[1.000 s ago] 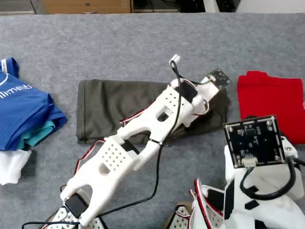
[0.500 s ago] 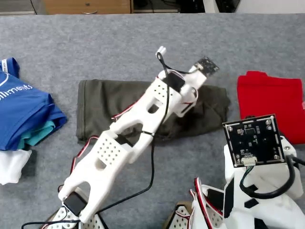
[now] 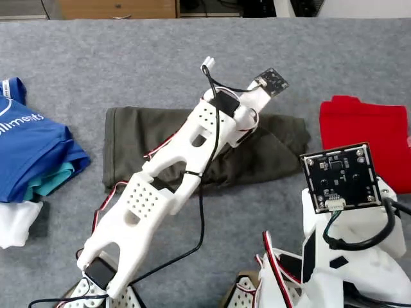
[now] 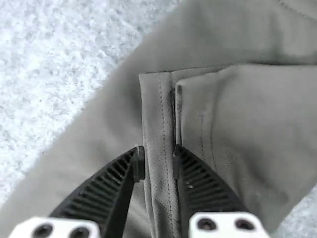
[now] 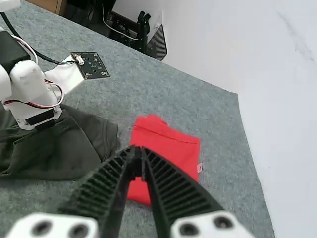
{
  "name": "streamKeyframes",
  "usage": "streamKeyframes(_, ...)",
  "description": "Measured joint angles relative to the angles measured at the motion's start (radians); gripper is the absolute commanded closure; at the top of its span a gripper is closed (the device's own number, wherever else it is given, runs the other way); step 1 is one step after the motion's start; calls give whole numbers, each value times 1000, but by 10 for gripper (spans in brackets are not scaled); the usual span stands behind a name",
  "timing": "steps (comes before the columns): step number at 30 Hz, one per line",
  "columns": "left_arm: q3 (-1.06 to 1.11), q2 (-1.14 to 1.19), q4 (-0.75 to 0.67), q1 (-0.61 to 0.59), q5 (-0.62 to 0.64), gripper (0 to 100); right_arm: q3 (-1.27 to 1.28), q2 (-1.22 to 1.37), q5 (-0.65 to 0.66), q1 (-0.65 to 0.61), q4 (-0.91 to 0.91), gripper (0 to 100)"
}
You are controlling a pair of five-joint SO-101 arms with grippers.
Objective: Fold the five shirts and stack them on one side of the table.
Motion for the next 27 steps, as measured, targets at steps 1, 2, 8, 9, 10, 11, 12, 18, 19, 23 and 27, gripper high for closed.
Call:
streamKeyframes(1, -23, 0, 25, 3, 0, 898, 0, 0, 0, 0, 0, 994)
streamKeyframes(2, -51, 0, 52, 12, 0, 900, 0, 0, 0, 0, 0, 994)
streamKeyframes(8, -186, 0, 256, 103, 0, 899, 6, 0, 0, 0, -31, 994)
streamKeyframes(9, -195, 0, 282, 115, 0, 898, 6, 0, 0, 0, -35, 994)
streamKeyframes(10, -195, 0, 302, 123, 6, 899, 6, 0, 0, 0, -37, 994)
streamKeyframes(11, -195, 0, 319, 123, 17, 900, 6, 0, 0, 0, -40, 994)
streamKeyframes(12, -190, 0, 328, 120, 25, 900, 6, 0, 0, 0, -43, 994)
streamKeyframes(18, -11, -2, 324, 63, 37, 900, 6, 0, 0, 0, -46, 994)
streamKeyframes(19, 26, -2, 302, 46, 37, 900, 6, 0, 0, 0, -46, 994)
streamKeyframes(23, 126, 0, 210, -12, 38, 900, 6, 0, 0, 0, -46, 994)
streamKeyframes(27, 121, 15, 199, -20, 40, 900, 6, 0, 0, 0, -46, 994)
